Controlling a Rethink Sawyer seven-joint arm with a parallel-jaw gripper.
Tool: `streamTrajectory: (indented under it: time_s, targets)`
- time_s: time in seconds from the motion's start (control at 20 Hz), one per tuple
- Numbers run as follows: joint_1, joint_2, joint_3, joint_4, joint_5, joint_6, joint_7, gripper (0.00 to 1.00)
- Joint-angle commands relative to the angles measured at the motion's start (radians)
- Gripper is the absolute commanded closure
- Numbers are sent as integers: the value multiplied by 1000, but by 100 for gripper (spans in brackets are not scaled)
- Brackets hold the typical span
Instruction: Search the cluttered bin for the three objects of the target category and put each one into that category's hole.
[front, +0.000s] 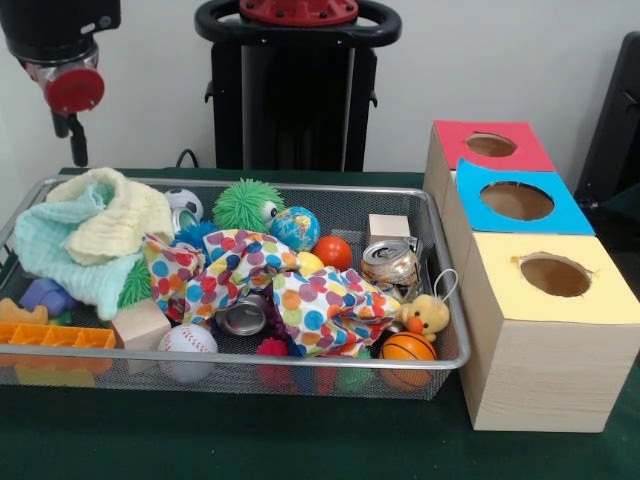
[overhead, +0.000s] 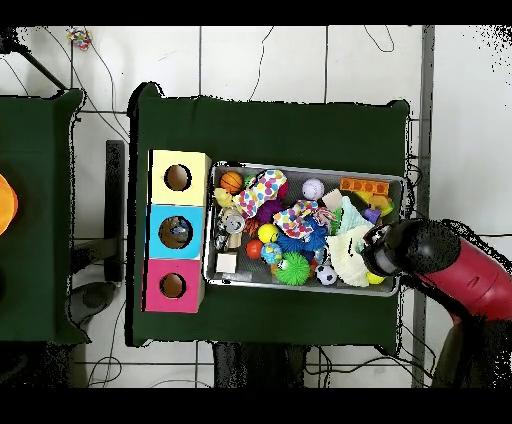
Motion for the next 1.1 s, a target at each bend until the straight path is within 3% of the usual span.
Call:
streamTrajectory:
  time_s: [0.05,0.5,0.75,1.1]
  targets:
    - [20,5,98,-52,-4,66,17,0]
    - [87,57,79,-73,21,13,137,0]
    - [153,113,62,-143,62,46,234,0]
    - [207,183,41,-227,116,40,288,0]
